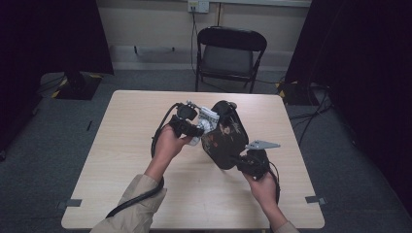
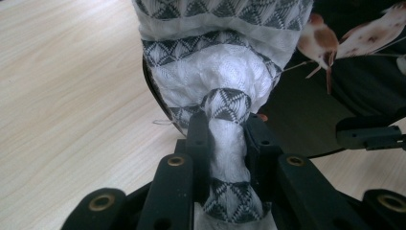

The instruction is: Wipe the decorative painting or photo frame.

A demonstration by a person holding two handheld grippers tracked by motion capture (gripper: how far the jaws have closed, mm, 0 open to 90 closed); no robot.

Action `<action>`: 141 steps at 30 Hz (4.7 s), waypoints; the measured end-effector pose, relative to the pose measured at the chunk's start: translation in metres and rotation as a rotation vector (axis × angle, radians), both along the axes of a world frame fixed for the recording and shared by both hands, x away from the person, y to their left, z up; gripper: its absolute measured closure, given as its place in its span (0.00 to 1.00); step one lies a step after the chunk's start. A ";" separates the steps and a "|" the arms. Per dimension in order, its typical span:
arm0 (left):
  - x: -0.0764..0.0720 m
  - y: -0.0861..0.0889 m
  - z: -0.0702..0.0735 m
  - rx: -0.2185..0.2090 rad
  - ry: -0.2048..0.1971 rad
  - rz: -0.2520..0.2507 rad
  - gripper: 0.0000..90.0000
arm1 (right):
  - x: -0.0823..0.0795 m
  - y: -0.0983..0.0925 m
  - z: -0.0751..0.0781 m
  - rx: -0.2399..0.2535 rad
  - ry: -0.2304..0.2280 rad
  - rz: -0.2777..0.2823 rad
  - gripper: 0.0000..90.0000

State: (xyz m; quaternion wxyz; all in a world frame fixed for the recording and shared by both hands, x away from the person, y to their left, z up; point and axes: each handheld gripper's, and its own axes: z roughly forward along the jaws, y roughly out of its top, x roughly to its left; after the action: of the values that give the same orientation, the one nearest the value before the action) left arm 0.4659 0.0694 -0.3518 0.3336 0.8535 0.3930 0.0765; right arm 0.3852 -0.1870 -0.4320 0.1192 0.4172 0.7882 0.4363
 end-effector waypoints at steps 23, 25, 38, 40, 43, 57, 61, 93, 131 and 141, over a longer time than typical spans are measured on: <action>-0.001 0.000 -0.052 0.078 0.089 -0.003 0.84 | 0.000 0.001 0.001 -0.003 0.003 -0.001 0.88; -0.001 0.000 -0.057 0.086 0.097 -0.001 0.84 | 0.000 0.001 0.001 -0.003 0.003 -0.001 0.88; -0.009 -0.001 -0.096 0.141 0.146 -0.005 0.84 | 0.000 0.001 0.001 -0.004 0.006 0.000 0.88; -0.011 0.000 -0.104 0.155 0.158 -0.006 0.84 | 0.000 0.001 0.001 -0.004 0.005 -0.001 0.88; -0.014 0.004 -0.108 0.139 0.167 0.001 0.84 | 0.000 0.000 0.001 -0.003 0.005 -0.002 0.88; -0.021 0.030 -0.026 -0.001 0.027 0.015 0.84 | 0.001 0.000 0.000 -0.002 -0.001 -0.006 0.88; -0.025 0.034 0.005 -0.045 -0.019 0.012 0.84 | 0.000 0.000 0.000 -0.003 0.001 -0.007 0.88; -0.023 -0.011 0.035 -0.120 -0.093 -0.072 0.83 | 0.001 0.001 0.000 0.001 0.002 -0.002 0.88; -0.019 0.004 -0.081 -0.033 0.085 0.005 0.83 | 0.002 0.001 -0.001 0.011 -0.001 -0.001 0.88; -0.024 0.008 -0.114 0.002 0.150 0.014 0.83 | 0.002 0.001 -0.001 0.014 -0.001 -0.001 0.88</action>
State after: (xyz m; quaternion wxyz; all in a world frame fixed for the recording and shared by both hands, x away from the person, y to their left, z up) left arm 0.4419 0.0776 -0.4655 0.3017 0.8544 0.4227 0.0148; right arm 0.3873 -0.1860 -0.4330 0.1169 0.4183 0.7849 0.4419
